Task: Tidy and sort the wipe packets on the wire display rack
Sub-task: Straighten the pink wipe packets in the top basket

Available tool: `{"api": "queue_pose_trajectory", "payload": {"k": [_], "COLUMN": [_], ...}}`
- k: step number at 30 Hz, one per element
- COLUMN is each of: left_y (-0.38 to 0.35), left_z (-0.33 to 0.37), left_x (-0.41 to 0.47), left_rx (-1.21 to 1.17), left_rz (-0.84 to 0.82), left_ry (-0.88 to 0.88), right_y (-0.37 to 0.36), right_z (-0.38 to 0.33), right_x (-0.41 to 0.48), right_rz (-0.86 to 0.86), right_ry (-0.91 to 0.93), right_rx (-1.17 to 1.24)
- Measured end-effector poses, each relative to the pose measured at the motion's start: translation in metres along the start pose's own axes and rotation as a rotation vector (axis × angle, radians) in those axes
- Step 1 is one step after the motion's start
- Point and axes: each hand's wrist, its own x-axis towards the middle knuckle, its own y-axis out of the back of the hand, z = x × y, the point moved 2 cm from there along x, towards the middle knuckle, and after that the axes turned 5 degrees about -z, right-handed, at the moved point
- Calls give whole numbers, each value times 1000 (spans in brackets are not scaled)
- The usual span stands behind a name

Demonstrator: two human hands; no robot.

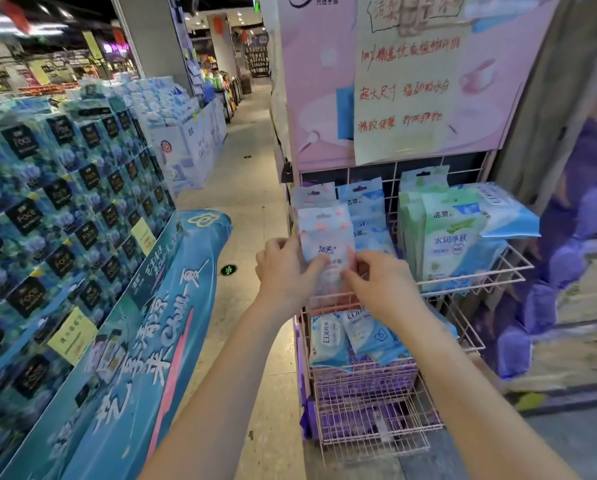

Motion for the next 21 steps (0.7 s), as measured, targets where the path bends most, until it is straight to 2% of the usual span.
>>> {"api": "queue_pose_trajectory", "payload": {"k": [4,5,8,9,11,13,16,21], "left_y": [-6,-8,-15,-19,-32,-54,-95,-150], "left_z": [-3,-3,-7,-11,-25,-42,-49,-25], "left_x": [-6,-8,-22,-29,-47,-64,-84,-86], "left_rx": [-66,-109,-345,-466,-683,-756,-629,-402], "left_rz": [71,94,228,306,454,531,415,7], "left_ry": [-46,-34,28,57,145,255,367,334], "right_y": [7,8,7,0,-22,-48,-70,-95], "right_z": [6,8,17,26,55,95,144,171], "right_x": [-2,-7,-45,-59,-75,-77,-65,-37], "right_rz": [-45,27,433,484,417,288,182,-70], "right_ry": [-26,10,266,291,202,-23,-261,-303], "right_rx": [45,75,229,268,318,287,145,-315]}}
